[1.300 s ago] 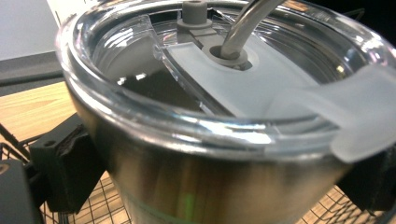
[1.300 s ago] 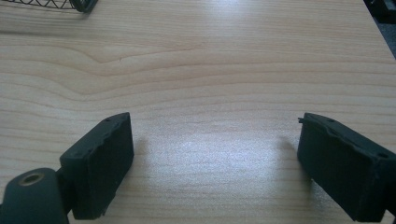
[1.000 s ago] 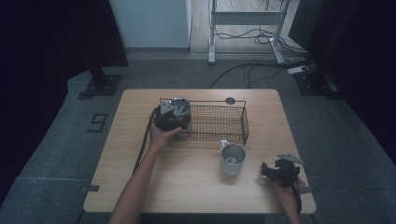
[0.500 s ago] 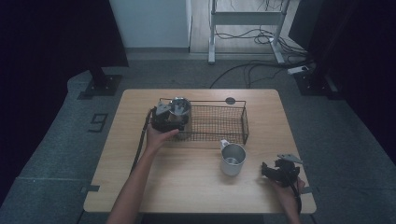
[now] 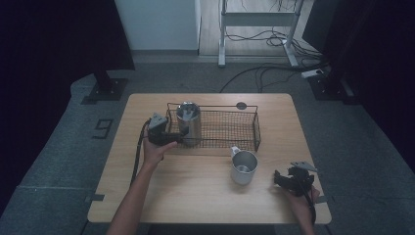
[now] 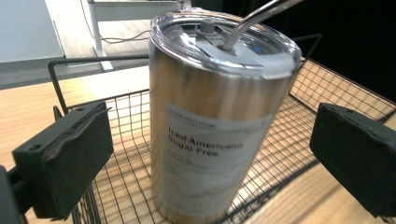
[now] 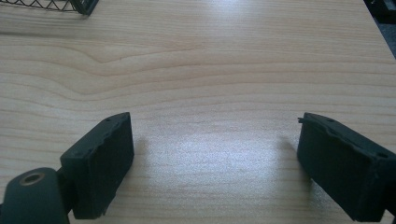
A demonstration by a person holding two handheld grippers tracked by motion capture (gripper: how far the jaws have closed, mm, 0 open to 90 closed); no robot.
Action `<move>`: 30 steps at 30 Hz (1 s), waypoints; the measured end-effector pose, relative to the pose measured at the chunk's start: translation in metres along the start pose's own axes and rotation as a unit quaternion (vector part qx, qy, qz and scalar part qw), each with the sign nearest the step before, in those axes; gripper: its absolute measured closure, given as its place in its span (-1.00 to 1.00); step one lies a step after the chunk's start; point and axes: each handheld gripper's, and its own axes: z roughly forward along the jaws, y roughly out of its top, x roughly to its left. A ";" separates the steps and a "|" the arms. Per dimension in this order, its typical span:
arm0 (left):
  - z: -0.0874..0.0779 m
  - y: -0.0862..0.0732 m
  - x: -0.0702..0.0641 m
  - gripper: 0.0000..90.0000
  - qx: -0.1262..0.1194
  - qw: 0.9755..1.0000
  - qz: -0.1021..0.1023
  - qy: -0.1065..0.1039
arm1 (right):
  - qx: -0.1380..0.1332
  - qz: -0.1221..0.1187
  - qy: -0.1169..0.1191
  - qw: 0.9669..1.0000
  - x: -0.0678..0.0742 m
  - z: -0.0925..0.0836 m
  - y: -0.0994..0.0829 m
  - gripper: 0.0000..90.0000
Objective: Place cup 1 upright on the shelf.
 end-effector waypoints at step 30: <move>-0.067 -0.087 -0.040 -0.94 0.078 0.997 0.006 -0.022 | -0.001 -0.003 0.003 1.000 0.000 0.001 0.001 -0.75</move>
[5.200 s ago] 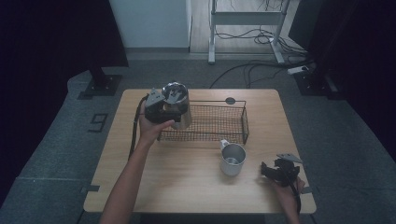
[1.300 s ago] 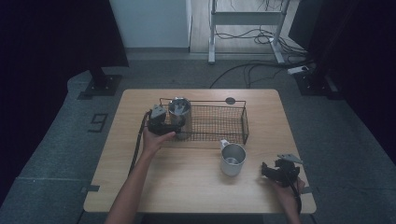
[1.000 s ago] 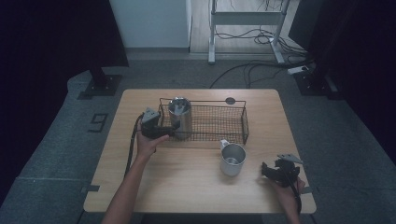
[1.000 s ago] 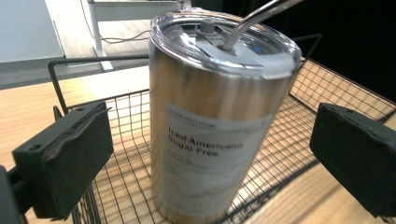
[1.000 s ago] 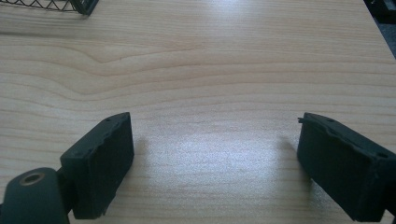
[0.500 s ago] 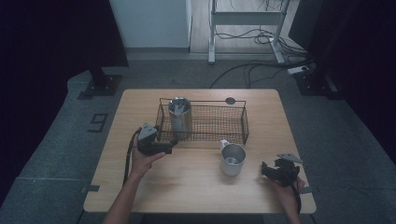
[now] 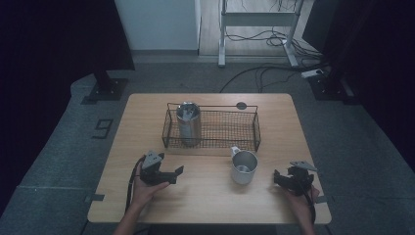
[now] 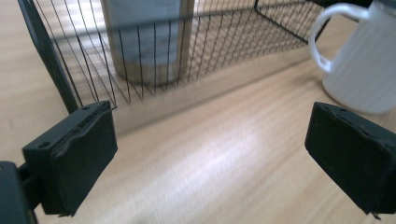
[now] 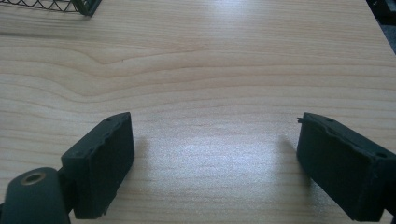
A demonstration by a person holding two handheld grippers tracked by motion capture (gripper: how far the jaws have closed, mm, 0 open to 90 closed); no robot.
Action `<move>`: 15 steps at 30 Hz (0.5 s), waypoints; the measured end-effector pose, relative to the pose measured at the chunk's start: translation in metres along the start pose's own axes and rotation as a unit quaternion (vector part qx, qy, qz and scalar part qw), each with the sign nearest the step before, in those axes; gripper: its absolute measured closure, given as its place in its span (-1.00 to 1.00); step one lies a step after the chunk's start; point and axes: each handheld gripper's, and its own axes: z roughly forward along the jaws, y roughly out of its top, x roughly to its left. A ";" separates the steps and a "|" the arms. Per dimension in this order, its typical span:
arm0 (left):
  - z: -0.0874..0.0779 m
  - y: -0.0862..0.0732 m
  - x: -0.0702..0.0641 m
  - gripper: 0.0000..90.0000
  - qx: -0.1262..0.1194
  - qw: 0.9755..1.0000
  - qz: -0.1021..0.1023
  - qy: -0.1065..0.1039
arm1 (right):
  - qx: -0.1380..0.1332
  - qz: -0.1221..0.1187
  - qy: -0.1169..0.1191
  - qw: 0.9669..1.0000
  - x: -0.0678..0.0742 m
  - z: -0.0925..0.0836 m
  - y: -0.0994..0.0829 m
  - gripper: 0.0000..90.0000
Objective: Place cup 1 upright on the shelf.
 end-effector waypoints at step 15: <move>-0.002 -0.024 0.001 -0.90 0.012 1.000 -0.025 -0.007 | 0.000 -0.003 0.004 1.000 0.000 0.000 0.000 -0.74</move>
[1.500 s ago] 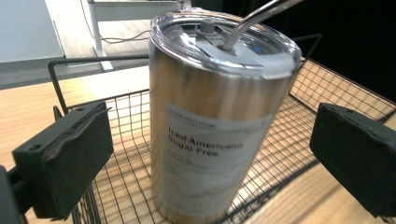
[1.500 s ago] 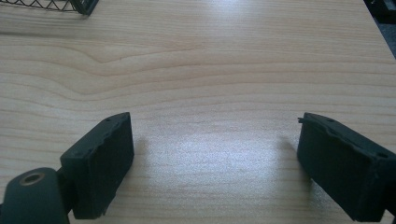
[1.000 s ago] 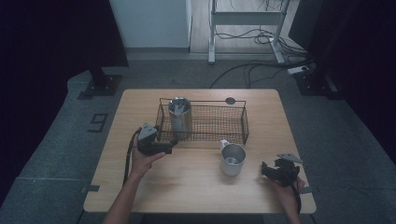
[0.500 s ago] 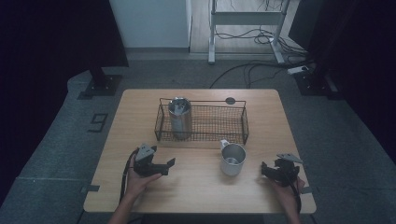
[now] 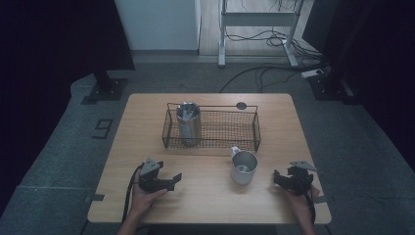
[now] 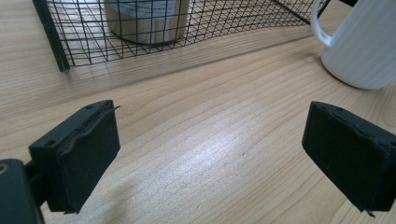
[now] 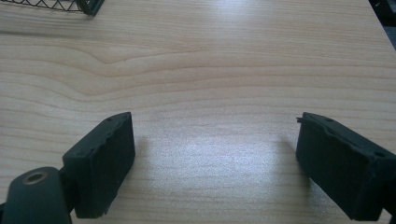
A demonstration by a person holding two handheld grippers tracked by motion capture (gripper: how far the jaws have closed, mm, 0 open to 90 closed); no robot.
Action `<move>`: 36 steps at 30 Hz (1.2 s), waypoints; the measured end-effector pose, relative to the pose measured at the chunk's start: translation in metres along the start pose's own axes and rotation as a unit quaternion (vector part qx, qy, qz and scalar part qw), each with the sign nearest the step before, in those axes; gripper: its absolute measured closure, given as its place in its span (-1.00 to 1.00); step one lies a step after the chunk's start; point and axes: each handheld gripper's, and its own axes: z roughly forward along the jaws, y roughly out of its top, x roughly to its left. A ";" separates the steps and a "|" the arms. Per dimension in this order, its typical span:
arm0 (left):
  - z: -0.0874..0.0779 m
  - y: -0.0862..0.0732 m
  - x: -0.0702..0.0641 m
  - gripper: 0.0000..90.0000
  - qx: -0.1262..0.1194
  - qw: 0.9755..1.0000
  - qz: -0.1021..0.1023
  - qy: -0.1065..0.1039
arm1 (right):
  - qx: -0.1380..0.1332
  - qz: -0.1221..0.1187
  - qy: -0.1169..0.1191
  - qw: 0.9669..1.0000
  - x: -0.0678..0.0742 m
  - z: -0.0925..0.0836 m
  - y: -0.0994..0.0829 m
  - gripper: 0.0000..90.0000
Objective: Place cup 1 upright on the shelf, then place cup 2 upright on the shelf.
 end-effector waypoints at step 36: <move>-0.004 -0.006 0.005 -0.89 0.005 1.000 0.006 0.011 | -0.081 -0.034 0.094 0.992 0.033 -0.051 0.013 -0.70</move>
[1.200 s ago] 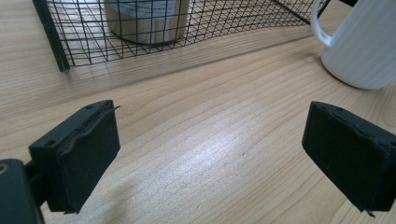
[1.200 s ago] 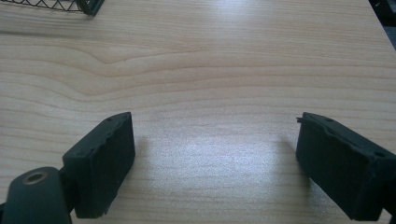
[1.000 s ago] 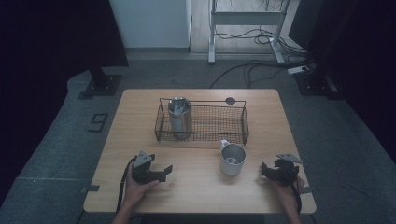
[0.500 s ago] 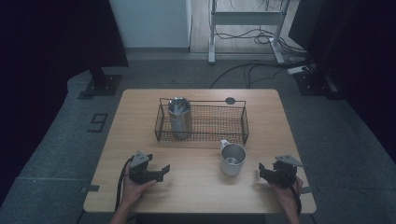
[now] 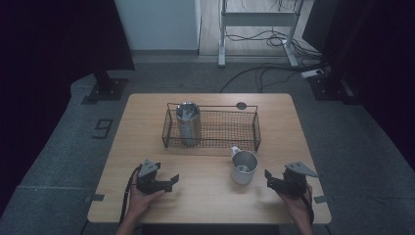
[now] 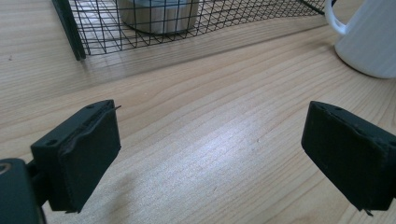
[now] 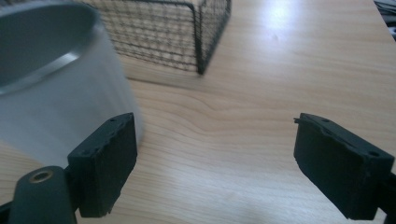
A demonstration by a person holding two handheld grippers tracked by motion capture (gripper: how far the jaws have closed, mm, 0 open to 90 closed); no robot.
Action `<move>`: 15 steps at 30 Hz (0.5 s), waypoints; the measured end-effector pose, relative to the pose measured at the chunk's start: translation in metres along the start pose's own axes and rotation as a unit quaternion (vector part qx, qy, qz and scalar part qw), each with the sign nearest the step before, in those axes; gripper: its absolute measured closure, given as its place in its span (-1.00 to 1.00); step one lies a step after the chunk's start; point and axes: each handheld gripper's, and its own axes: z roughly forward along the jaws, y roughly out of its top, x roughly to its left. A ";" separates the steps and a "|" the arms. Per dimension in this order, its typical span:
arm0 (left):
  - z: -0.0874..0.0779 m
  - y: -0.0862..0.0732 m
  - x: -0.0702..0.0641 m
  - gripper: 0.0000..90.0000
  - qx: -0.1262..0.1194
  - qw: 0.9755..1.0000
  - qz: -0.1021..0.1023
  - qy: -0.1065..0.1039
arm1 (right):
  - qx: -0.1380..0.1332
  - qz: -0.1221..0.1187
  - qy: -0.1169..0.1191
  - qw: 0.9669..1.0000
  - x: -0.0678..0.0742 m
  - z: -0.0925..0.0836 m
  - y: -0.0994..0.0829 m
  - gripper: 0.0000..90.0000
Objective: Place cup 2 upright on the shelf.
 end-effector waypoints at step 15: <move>0.000 -0.001 0.000 -0.89 0.006 1.000 0.001 -0.001 | -0.035 -0.009 0.053 0.998 0.023 -0.021 0.015 -0.70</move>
